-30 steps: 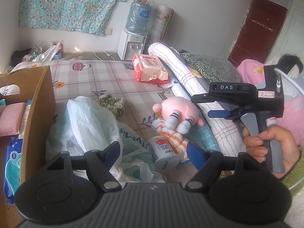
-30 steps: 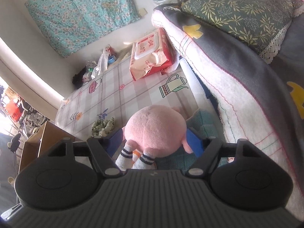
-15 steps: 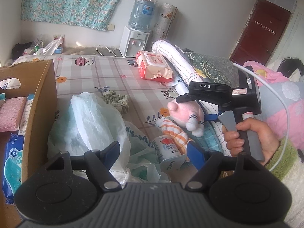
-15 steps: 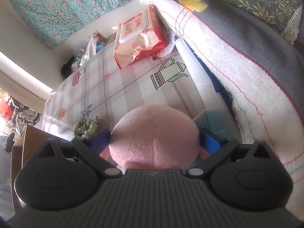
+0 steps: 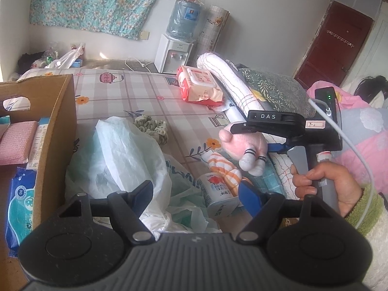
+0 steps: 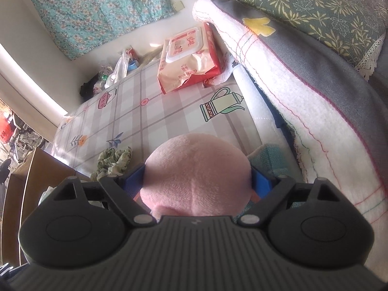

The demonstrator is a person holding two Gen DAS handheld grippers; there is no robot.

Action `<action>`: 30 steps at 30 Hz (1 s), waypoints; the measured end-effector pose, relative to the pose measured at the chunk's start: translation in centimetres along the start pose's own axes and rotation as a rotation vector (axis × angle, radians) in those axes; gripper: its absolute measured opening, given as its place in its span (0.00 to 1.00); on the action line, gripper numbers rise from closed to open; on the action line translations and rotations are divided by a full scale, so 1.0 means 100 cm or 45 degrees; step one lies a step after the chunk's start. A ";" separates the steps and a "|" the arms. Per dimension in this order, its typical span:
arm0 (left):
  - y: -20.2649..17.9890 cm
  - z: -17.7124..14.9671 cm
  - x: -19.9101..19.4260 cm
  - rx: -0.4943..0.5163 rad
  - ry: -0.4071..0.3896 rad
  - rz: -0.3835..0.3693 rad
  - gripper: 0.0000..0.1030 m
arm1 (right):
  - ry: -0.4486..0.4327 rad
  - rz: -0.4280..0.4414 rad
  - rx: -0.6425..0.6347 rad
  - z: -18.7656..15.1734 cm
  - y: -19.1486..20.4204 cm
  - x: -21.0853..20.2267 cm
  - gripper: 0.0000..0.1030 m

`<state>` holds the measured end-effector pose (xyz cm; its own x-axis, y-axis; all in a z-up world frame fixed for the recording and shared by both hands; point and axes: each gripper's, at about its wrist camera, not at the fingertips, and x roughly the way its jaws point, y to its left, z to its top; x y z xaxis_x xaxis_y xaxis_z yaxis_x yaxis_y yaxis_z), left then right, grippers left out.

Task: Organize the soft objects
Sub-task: 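Lift the pink plush toy with the right tool and carry it toward the box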

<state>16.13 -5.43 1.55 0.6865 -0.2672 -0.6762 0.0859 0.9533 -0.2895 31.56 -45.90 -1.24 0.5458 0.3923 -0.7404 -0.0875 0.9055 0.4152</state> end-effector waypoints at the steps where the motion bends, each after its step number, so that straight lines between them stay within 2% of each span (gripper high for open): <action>1: 0.000 -0.001 -0.002 0.000 -0.004 -0.001 0.76 | -0.014 0.014 0.008 0.000 0.000 -0.008 0.86; 9: -0.002 -0.004 -0.017 0.008 -0.043 -0.018 0.76 | -0.096 0.158 -0.004 -0.026 0.003 -0.086 0.87; 15: -0.006 -0.013 -0.029 0.042 -0.055 -0.035 0.76 | -0.024 0.394 0.116 -0.077 -0.002 -0.124 0.87; 18: -0.008 -0.020 -0.037 0.073 -0.046 -0.042 0.76 | 0.001 0.415 0.153 -0.110 -0.001 -0.134 0.88; 23: -0.011 -0.035 -0.049 0.121 -0.026 -0.057 0.76 | -0.033 0.279 0.002 -0.154 0.019 -0.150 0.88; 27: -0.013 -0.043 -0.054 0.137 -0.030 -0.062 0.76 | -0.091 0.048 -0.315 -0.178 0.046 -0.158 0.88; 30: -0.015 -0.048 -0.054 0.141 -0.020 -0.069 0.75 | -0.129 -0.197 -0.625 -0.194 0.068 -0.148 0.89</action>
<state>8.82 -6.09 2.41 0.6898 -0.3171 -0.6509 0.2014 0.9476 -0.2482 6.71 -42.46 2.31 0.6590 0.2520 -0.7087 -0.3662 0.9305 -0.0097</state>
